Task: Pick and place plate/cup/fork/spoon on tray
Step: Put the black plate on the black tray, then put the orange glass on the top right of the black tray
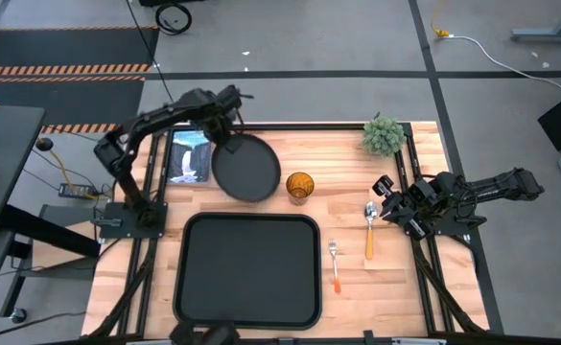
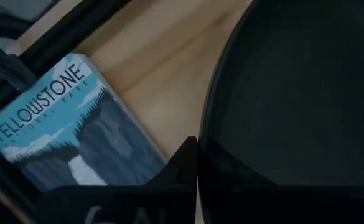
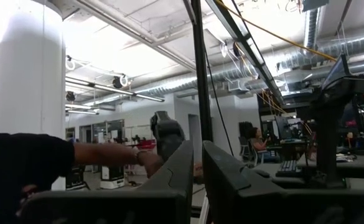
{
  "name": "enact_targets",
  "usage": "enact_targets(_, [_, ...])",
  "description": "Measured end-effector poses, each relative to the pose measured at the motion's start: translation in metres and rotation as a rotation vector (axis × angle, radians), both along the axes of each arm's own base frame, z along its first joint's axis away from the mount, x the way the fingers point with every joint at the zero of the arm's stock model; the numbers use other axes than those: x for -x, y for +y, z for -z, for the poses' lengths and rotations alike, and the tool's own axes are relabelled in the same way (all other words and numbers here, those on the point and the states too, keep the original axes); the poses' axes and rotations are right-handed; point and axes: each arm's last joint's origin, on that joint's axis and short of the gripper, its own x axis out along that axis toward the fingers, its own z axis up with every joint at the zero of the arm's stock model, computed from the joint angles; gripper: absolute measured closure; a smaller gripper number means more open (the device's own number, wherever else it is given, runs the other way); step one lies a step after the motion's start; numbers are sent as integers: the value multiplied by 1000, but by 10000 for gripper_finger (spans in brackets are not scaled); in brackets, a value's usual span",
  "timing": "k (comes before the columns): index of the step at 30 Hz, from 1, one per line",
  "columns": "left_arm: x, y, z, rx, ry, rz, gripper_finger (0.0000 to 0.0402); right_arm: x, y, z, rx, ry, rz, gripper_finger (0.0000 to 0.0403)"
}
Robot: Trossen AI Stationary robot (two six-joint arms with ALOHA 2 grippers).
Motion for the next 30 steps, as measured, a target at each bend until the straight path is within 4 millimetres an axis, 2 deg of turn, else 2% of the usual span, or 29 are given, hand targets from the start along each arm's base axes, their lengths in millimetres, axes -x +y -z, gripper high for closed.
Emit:
enact_targets(6, [-12, 20, 32, -16, 10, -80, 390, 0, 0, 0, 0, 1, 0, 362])
enact_targets(10, [-19, 23, 47, -4, 14, -114, 383, 0, 0, 0, 0, 0, 0, 362])
enact_targets(15, [-23, 22, 58, 11, 50, -131, 346, 0, 0, 0, 0, 1, 0, 362])
enact_targets(20, [-23, 21, 57, -3, 62, -128, 303, 0, 0, 0, -3, 2, -2, 362])
enact_targets(25, [-23, 15, 38, 2, -13, -34, 275, 0, 0, 0, -3, 2, -1, 362])
enact_targets(30, [-53, -18, 26, 83, -191, 95, 276, 0, 0, 0, 5, -2, 4, 362])
